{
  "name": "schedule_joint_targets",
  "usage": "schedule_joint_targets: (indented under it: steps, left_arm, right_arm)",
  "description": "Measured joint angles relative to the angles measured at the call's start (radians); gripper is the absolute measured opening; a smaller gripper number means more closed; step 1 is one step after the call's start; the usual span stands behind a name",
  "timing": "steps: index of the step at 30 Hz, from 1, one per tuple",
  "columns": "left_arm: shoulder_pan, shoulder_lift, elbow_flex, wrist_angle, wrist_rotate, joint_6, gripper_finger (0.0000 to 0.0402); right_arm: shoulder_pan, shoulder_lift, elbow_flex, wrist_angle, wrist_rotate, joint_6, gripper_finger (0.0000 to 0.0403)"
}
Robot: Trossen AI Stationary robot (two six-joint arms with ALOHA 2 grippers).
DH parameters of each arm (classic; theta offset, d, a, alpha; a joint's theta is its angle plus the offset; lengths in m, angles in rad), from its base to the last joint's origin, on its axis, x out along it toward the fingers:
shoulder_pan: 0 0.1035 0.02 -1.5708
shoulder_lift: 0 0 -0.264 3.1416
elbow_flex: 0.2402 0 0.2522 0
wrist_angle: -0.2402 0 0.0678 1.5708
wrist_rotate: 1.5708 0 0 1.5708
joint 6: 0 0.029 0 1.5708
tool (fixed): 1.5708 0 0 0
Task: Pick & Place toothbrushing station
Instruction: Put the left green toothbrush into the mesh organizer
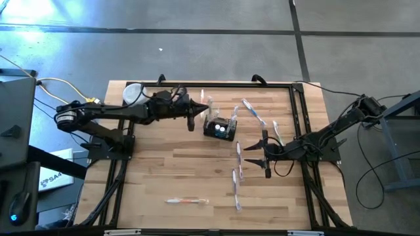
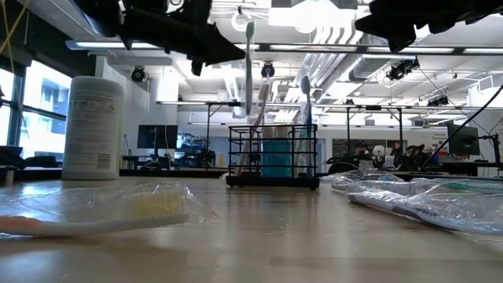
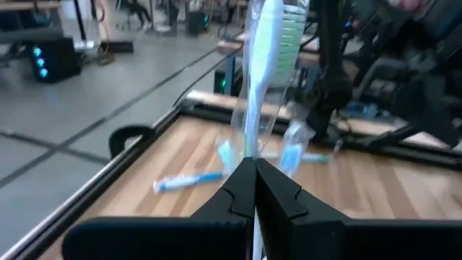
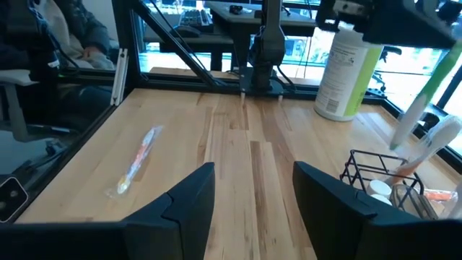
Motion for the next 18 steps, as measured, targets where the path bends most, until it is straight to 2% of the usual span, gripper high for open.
schedule_joint_targets:
  steps: [18]
  left_arm:
    - [0.001, 0.164, 0.001, 0.105, -0.051, 0.005, 0.0]
  right_arm:
    - [0.0, 0.0, 0.0, -0.001, 0.0, -0.004, 0.018]
